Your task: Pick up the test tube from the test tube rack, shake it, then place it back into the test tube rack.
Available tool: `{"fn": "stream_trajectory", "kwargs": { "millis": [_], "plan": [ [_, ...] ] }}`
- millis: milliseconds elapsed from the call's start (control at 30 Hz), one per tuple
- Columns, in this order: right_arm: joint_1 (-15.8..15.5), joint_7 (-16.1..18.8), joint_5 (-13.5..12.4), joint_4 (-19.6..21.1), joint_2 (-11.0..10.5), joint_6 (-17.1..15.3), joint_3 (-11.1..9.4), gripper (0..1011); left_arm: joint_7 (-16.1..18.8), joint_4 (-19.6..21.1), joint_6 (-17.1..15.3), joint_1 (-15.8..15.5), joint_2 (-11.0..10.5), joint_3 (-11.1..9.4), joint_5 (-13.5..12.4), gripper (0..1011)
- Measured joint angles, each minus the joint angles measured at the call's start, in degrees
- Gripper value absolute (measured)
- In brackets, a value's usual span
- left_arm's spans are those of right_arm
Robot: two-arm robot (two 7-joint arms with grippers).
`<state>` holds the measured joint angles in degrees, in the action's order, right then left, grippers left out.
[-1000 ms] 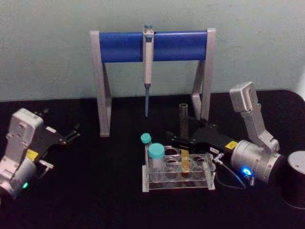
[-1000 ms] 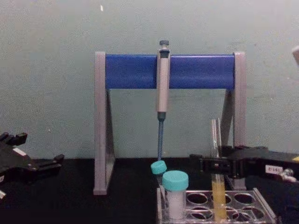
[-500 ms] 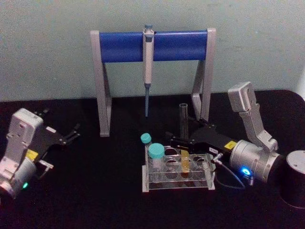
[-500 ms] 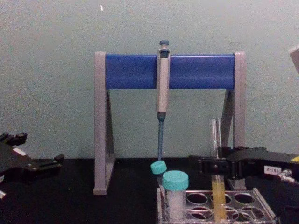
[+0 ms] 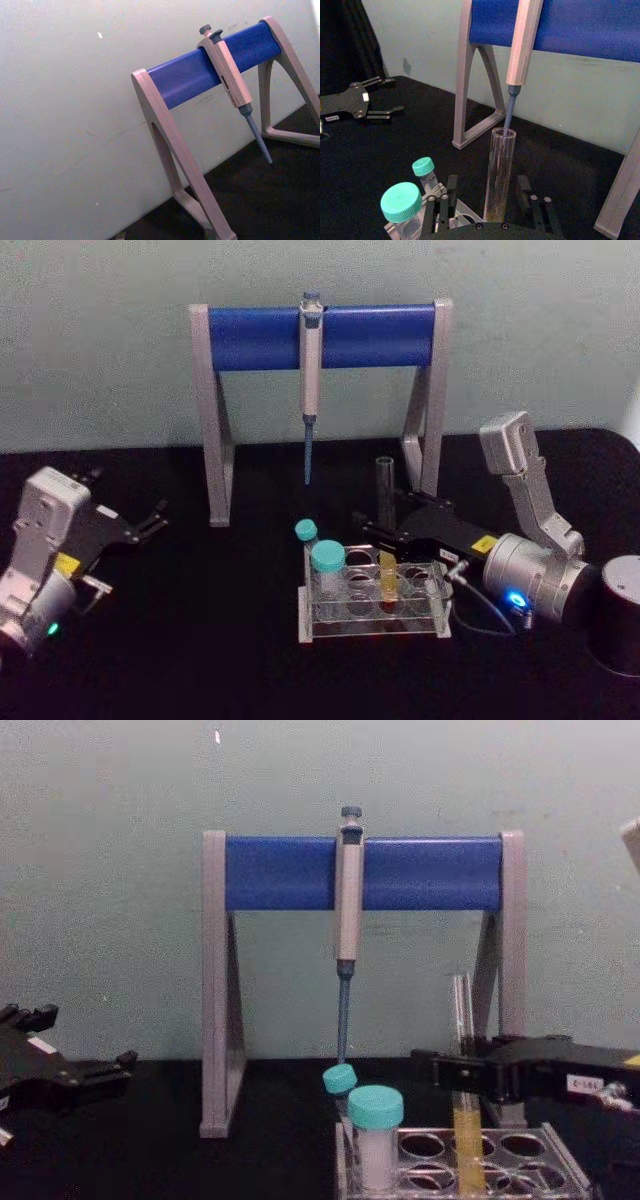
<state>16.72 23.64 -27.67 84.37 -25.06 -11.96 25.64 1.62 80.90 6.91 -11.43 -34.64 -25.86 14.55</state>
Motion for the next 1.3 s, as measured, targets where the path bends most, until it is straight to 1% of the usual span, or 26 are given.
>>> {"fn": "stream_trajectory", "kwargs": {
  "millis": [133,167,233,267,367,400,467,500,600,1167,1300],
  "plan": [
    [-0.02,-0.01,-0.02,0.03,-0.01,0.01,-0.01,675,0.00,0.00,0.00,0.00,0.00,0.00,0.00,1010],
    [-0.02,0.00,-0.02,0.04,-0.01,0.01,-0.01,620,0.00,0.00,0.00,0.00,0.00,0.00,0.00,1010],
    [-0.02,0.00,-0.03,0.04,-0.01,0.02,-0.01,574,0.00,0.00,0.00,0.00,0.00,0.00,0.00,1009],
    [-0.02,0.00,-0.04,0.04,-0.01,0.02,-0.01,510,0.00,0.00,0.00,0.00,0.00,0.00,0.00,1010],
    [-0.02,-0.01,-0.05,0.04,-0.01,0.03,-0.01,450,0.00,0.00,0.00,0.00,0.00,0.00,0.00,1010],
    [-0.02,-0.01,-0.06,0.04,-0.01,0.03,-0.01,390,0.00,0.00,0.00,0.00,0.00,0.00,0.00,1010],
    [-0.02,-0.01,-0.06,0.04,-0.01,0.05,-0.01,353,0.00,0.00,0.00,0.00,0.00,0.00,0.00,1010],
    [-0.02,-0.01,-0.06,0.04,-0.01,0.05,-0.01,296,0.00,0.00,0.00,0.00,0.00,0.00,0.00,1010],
    [-0.01,-0.01,-0.06,0.04,-0.01,0.06,-0.01,224,0.00,0.00,0.00,0.00,0.00,0.00,0.00,1010],
    [-0.02,0.00,-0.04,0.04,-0.01,0.14,-0.01,220,0.00,0.00,0.00,0.00,0.00,0.00,0.00,1010],
    [-0.50,0.19,0.34,0.21,-0.11,1.87,-0.12,220,0.00,0.00,0.00,0.00,0.00,0.00,0.00,1009]
  ]
}}
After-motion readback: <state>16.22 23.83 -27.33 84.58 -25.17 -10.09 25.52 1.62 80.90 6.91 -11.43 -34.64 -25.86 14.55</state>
